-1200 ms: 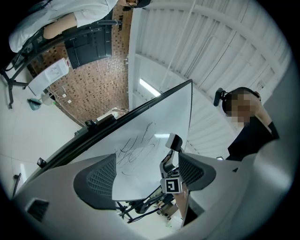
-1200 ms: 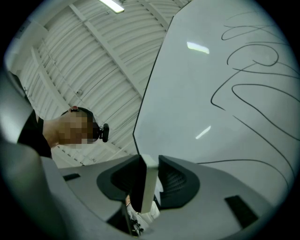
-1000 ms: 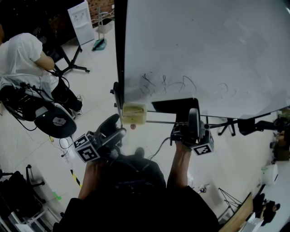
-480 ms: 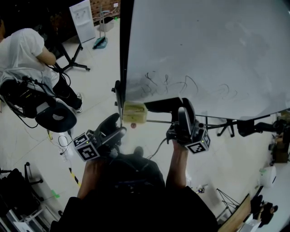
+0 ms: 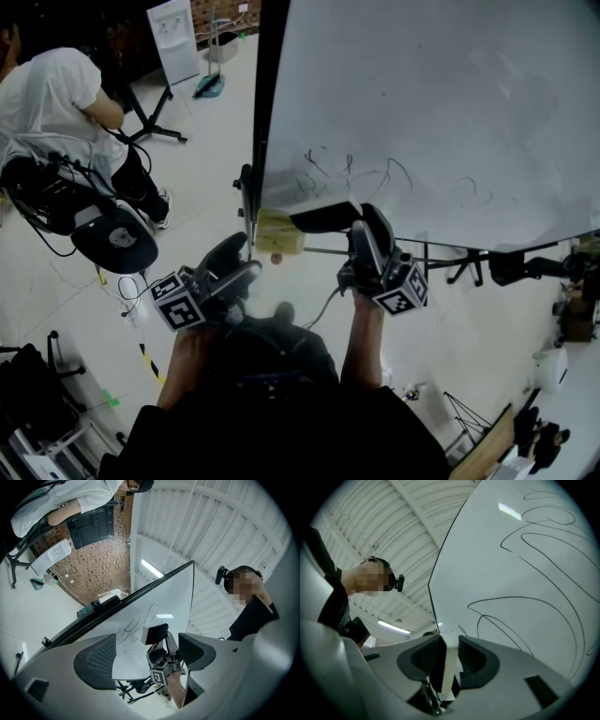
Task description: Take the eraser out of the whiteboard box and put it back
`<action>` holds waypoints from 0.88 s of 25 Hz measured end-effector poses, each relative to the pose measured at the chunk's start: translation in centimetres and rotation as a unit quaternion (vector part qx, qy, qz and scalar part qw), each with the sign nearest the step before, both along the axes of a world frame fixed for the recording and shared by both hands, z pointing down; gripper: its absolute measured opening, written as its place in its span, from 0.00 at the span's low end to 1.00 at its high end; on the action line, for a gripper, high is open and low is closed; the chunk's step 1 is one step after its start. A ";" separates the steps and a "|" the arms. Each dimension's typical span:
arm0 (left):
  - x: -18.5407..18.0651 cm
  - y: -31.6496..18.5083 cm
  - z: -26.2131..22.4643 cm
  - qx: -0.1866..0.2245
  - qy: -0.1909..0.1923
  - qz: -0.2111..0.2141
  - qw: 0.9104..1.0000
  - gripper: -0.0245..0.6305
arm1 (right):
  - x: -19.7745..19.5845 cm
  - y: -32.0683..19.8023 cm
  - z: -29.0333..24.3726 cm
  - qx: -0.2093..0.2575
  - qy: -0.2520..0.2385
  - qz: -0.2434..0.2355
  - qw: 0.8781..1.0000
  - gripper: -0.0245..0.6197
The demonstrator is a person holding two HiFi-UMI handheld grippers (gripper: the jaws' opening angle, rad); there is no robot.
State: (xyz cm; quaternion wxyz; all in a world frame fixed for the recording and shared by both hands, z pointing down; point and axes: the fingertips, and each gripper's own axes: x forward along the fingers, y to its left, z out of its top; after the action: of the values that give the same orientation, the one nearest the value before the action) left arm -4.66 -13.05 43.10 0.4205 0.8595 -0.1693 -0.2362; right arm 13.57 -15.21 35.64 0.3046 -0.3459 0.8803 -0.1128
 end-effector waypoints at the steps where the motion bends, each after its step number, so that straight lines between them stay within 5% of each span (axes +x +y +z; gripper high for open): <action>1: 0.0 0.0 0.0 0.000 0.000 0.000 1.000 0.66 | -0.1 -0.1 0.2 -0.001 0.005 0.000 1.000 0.27; 22: 0.0 0.1 0.2 -0.002 -0.003 -0.002 1.000 0.66 | -2.9 -1.0 5.1 -0.034 0.114 -0.003 0.993 0.27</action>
State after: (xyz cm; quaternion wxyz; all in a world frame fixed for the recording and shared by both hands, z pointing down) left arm -4.70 -12.98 43.32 0.4214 0.8590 -0.1724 -0.2341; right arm 10.63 -16.21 40.72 0.1897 -0.3639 0.9061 -0.1029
